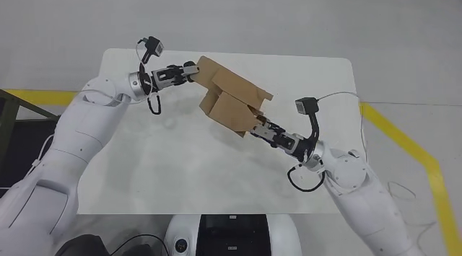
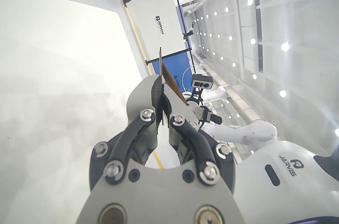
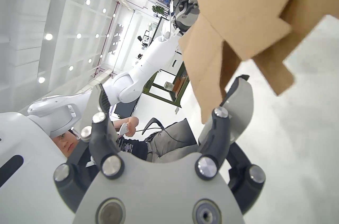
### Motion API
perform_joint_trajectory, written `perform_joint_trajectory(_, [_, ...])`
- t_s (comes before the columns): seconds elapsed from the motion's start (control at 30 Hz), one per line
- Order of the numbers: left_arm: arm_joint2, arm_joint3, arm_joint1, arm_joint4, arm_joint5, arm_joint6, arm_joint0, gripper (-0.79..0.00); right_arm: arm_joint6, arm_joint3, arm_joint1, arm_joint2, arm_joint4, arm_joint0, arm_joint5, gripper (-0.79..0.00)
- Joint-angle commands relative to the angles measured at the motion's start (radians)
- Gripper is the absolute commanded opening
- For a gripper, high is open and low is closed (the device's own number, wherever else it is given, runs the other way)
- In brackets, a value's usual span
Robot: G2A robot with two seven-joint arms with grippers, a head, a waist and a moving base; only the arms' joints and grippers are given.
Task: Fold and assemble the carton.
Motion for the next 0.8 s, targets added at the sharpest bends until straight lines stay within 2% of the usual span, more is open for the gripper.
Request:
perform_joint_trajectory(0.0, [0.004,0.004,-0.006,0.01,-0.002,0.006,-0.004,-0.785,0.0,0.002,-0.002,-0.007,0.006,0.004,-0.002,-0.022])
perform_joint_trajectory(0.23, [0.007,0.02,-0.022,0.031,-0.009,0.012,-0.006,-0.785,-0.007,0.013,-0.006,-0.016,0.027,0.013,0.007,-0.025])
perform_joint_trajectory(0.33, [0.001,0.024,-0.026,0.029,-0.013,0.009,-0.006,-0.785,-0.023,0.023,-0.009,-0.018,0.042,0.016,0.014,-0.092])
perform_joint_trajectory(0.37, [-0.001,0.024,-0.028,0.03,-0.015,0.007,-0.005,-0.785,-0.027,0.025,-0.01,-0.02,0.05,0.017,0.016,-0.142])
perform_joint_trajectory(0.43, [-0.006,0.024,-0.03,0.033,-0.018,0.004,-0.004,-0.785,-0.031,0.031,-0.011,-0.021,0.054,0.023,0.018,-0.32])
perform_joint_trajectory(0.5, [-0.009,0.023,-0.032,0.035,-0.018,0.001,-0.003,-0.785,-0.036,0.037,-0.013,-0.022,0.054,0.028,0.021,-0.394])
perform_joint_trajectory(0.57, [-0.014,0.021,-0.034,0.035,-0.017,-0.002,0.0,-0.785,-0.043,0.042,-0.014,-0.022,0.049,0.032,0.027,-0.409])
perform_joint_trajectory(0.6, [-0.016,0.02,-0.035,0.034,-0.016,-0.003,0.0,-0.785,-0.045,0.044,-0.015,-0.023,0.047,0.034,0.029,-0.477])
perform_joint_trajectory(0.73, [-0.029,0.02,-0.038,0.03,-0.008,-0.002,0.003,-0.785,-0.057,0.05,-0.016,-0.02,0.042,0.037,0.046,-0.656])
perform_joint_trajectory(0.77, [-0.033,0.022,-0.038,0.03,-0.006,0.001,0.004,-0.785,-0.062,0.051,-0.016,-0.017,0.042,0.037,0.051,-0.665])
